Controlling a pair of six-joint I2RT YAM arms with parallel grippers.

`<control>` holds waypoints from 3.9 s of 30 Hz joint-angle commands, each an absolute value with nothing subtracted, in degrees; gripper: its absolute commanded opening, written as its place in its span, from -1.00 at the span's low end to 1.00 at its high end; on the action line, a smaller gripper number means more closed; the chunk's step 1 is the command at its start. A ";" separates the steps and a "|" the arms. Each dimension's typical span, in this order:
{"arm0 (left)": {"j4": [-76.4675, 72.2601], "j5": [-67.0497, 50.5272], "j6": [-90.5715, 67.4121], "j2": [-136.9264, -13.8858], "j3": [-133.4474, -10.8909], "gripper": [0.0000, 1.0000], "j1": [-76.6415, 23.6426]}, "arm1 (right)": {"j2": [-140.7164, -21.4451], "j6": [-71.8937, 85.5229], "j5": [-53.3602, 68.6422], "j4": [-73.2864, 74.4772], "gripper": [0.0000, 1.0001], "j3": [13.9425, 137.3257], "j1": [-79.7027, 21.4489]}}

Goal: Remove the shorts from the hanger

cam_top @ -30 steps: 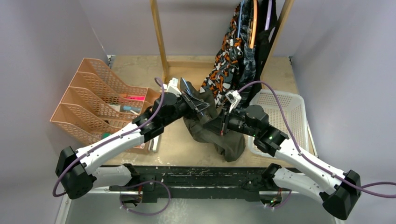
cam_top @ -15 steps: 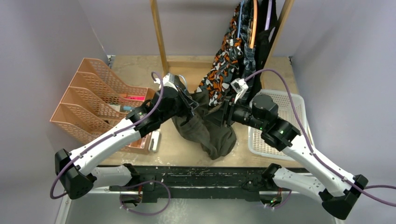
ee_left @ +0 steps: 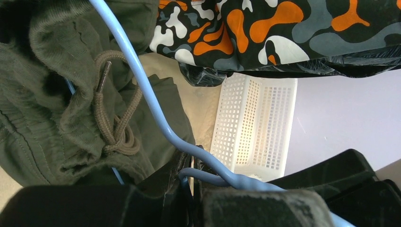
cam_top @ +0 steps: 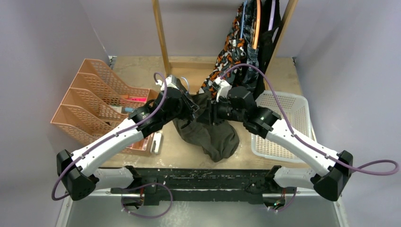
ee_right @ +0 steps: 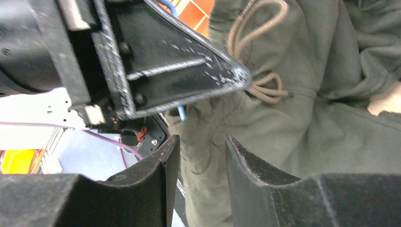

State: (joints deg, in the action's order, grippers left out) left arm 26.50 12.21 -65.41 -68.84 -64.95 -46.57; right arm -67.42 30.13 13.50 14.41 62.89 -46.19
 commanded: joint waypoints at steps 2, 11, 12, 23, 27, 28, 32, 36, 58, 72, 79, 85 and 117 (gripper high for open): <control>24.12 14.59 -66.35 -67.72 -68.07 -1.00 -46.41 | -69.67 29.09 10.65 12.82 -0.19 68.41 -49.49; 24.25 15.13 -66.70 -65.61 -67.20 -1.00 -46.37 | -68.18 30.56 7.55 11.29 -1.00 66.21 -50.45; 24.28 15.41 -66.67 -65.41 -67.13 -1.00 -46.32 | -67.63 30.80 7.36 11.08 -1.00 65.83 -50.44; 24.30 16.16 -66.77 -64.16 -67.22 -1.00 -46.33 | -63.82 31.31 12.05 11.49 -1.00 60.48 -50.41; 23.54 16.10 -67.11 -63.42 -66.34 -1.00 -46.32 | -62.63 33.48 12.94 9.55 -1.00 57.82 -50.45; 23.32 16.14 -67.45 -63.33 -66.03 -1.00 -46.32 | -62.84 34.54 12.70 9.64 -1.00 57.90 -50.44; 21.72 15.43 -67.85 -62.96 -65.32 -1.00 -46.32 | -64.06 35.54 13.66 9.34 -1.00 58.01 -50.45; 23.90 14.69 -66.74 -64.33 -66.95 -1.00 -46.34 | -64.38 36.19 16.62 5.97 -0.64 57.74 -50.45; 24.65 16.91 -65.68 -64.04 -67.27 -1.00 -46.24 | -63.21 33.72 12.17 11.57 -0.96 60.07 -50.98; 33.85 22.15 -63.25 -66.23 -68.32 -1.00 -46.32 | -49.84 46.71 4.36 -1.28 -1.00 49.02 -50.93; 37.27 25.84 -60.94 -66.46 -68.85 -1.00 -46.32 | -50.89 44.59 3.33 1.46 -1.00 51.02 -50.98; 34.17 25.11 -59.87 -68.99 -76.41 -1.00 -46.25 | -54.32 37.08 14.96 13.14 -1.00 51.50 -51.00; 35.93 8.25 -56.17 -61.89 -65.20 -1.00 -43.63 | -61.07 46.80 0.06 3.95 -0.60 49.14 -51.06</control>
State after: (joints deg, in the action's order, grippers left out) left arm 35.59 10.74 -58.54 -66.41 -67.90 -43.88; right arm -59.13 45.06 5.23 6.35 43.29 -50.72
